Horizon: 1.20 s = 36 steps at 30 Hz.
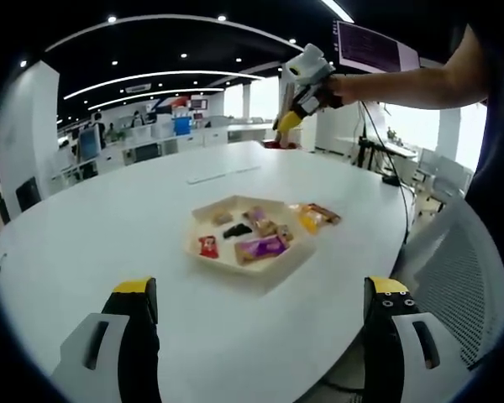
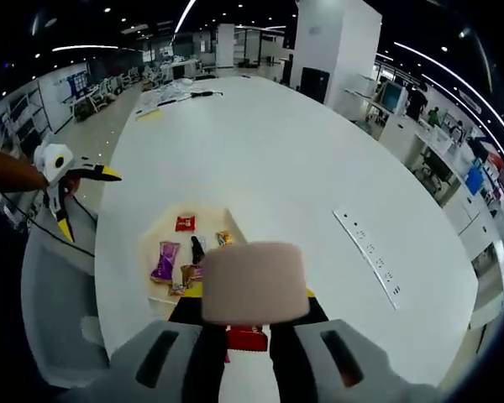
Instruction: Place the target food into the container with the food tongs after gripping and lifting it, then release it inside without dropping or visibly crushing the food.
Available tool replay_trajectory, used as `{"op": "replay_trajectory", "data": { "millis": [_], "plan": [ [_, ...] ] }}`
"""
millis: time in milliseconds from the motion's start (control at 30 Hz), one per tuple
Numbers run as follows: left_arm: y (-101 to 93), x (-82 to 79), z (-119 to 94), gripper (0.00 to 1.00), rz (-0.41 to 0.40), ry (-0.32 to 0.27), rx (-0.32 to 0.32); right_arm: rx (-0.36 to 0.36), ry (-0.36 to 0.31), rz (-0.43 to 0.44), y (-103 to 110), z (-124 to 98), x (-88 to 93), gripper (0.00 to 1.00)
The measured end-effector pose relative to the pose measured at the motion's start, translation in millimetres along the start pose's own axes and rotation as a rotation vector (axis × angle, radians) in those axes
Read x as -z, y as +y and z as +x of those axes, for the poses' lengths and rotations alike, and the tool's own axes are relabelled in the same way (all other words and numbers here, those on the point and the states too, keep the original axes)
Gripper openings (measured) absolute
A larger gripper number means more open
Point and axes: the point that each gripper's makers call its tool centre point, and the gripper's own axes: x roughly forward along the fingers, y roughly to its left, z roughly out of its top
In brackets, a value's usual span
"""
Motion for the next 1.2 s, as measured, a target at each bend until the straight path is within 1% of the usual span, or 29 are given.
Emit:
{"op": "replay_trajectory", "data": {
  "millis": [367,733,1000,1200],
  "plan": [
    [1.3,-3.7,-1.7,0.99,0.0,-0.017,-0.01,-0.044,-0.004,-0.025,25.7,13.7,-27.9,0.18],
    [0.1,-4.2,-1.6,0.99,0.003,-0.017,-0.006,-0.09,-0.034,-0.048,58.3,27.5,-64.8,0.18],
    [2.5,-5.3,-2.8,0.99,0.0,-0.024,-0.017,-0.116,-0.037,-0.08,77.5,37.7,-81.3,0.18],
    [3.4,-6.6,-3.0,0.99,-0.001,-0.03,-0.021,-0.125,-0.037,-0.096,84.1,43.8,-86.8,0.18]
  ]
}}
